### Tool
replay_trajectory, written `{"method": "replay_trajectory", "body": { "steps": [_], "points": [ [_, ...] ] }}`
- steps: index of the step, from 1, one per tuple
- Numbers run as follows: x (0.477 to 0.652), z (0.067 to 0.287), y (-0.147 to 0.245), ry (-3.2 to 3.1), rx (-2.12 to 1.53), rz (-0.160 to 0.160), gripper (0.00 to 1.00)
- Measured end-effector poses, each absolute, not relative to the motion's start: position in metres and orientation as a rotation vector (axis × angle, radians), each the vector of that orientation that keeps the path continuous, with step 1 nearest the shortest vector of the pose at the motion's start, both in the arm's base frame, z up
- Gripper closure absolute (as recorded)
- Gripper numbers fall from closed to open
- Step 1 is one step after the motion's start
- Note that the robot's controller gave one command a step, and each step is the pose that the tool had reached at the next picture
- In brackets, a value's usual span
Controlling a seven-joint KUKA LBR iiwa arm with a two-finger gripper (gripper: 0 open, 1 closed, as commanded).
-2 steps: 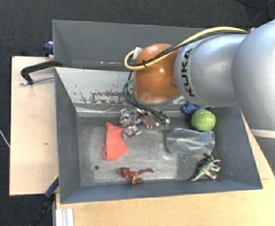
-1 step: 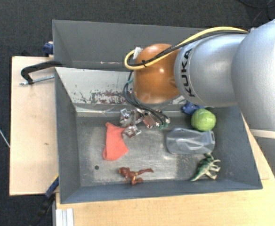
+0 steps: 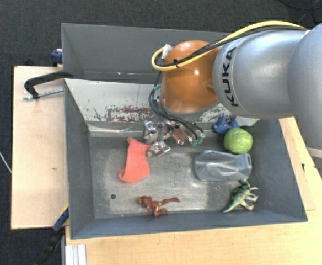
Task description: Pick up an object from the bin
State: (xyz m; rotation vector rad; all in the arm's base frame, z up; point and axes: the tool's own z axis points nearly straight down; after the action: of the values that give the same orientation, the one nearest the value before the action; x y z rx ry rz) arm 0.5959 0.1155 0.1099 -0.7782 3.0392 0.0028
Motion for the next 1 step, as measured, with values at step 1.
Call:
{"method": "replay_trajectory", "body": {
  "steps": [1],
  "points": [
    [0.5901,0.1533,0.1130,3.026,-0.823,0.002,1.00]
  ]
}}
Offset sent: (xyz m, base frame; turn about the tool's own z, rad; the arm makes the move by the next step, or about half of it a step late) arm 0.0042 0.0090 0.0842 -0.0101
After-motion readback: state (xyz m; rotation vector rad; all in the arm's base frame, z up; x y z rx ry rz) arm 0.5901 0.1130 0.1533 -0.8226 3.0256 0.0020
